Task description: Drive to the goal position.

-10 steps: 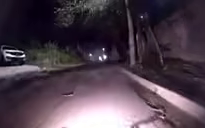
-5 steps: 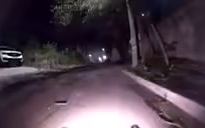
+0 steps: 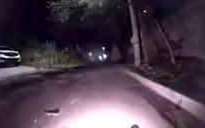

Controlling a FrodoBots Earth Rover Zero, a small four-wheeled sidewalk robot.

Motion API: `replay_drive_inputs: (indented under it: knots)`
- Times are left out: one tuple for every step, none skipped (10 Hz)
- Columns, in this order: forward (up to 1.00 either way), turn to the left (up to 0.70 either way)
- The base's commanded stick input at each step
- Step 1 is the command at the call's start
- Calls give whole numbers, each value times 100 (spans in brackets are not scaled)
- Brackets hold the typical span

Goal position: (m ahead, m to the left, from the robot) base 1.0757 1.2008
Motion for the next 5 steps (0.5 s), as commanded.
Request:
replay_drive_inputs:
  knots:
    - [70,0]
    - [70,0]
    - [70,0]
    - [70,0]
    - [70,0]
